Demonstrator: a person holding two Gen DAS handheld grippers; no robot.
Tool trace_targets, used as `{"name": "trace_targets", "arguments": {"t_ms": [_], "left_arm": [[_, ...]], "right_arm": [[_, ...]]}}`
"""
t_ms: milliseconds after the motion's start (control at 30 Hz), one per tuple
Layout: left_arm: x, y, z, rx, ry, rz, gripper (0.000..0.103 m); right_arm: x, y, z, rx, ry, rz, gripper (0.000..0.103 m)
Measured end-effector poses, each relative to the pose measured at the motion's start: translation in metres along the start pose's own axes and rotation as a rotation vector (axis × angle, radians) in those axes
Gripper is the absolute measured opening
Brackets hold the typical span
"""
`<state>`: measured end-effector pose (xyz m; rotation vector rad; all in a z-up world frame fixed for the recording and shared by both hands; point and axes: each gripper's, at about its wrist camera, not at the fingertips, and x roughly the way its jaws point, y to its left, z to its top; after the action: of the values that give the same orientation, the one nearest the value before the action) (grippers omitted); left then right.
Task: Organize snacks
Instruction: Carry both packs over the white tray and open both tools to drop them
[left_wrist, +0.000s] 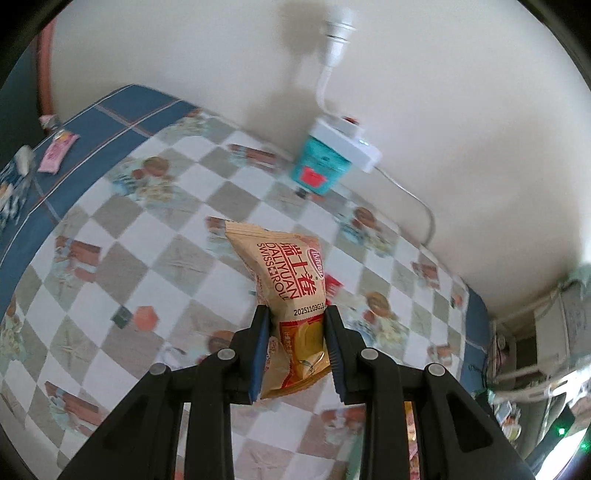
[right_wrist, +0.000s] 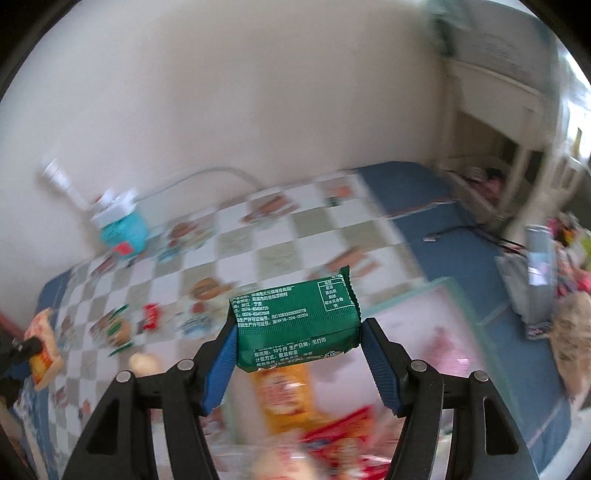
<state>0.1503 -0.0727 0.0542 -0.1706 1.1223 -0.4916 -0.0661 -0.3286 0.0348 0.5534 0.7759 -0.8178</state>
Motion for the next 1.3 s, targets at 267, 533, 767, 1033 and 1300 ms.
{"name": "trace_targets", "arguments": {"t_ms": [267, 533, 767, 1033, 1300], "left_arm": [[0.007, -0.068, -0.030, 0.139, 0.060, -0.095, 0.031], [0.013, -0.139, -0.074, 0.332, 0.082, -0.134, 0.031], [0.033, -0.189, -0.116, 0.479, 0.153, -0.170, 0.031], [0.069, -0.204, -0.146, 0.522, 0.263, -0.206, 0.031], [0.067, -0.213, -0.150, 0.553, 0.242, -0.227, 0.031]], "right_arm": [[-0.009, -0.080, 0.003, 0.170, -0.008, -0.070, 0.068], [-0.006, -0.110, 0.000, 0.239, 0.017, -0.091, 0.068], [0.016, -0.117, -0.008, 0.239, 0.078, -0.094, 0.068], [0.043, -0.118, -0.018, 0.224, 0.166, -0.094, 0.068], [0.052, -0.117, -0.021, 0.218, 0.194, -0.089, 0.069]]}}
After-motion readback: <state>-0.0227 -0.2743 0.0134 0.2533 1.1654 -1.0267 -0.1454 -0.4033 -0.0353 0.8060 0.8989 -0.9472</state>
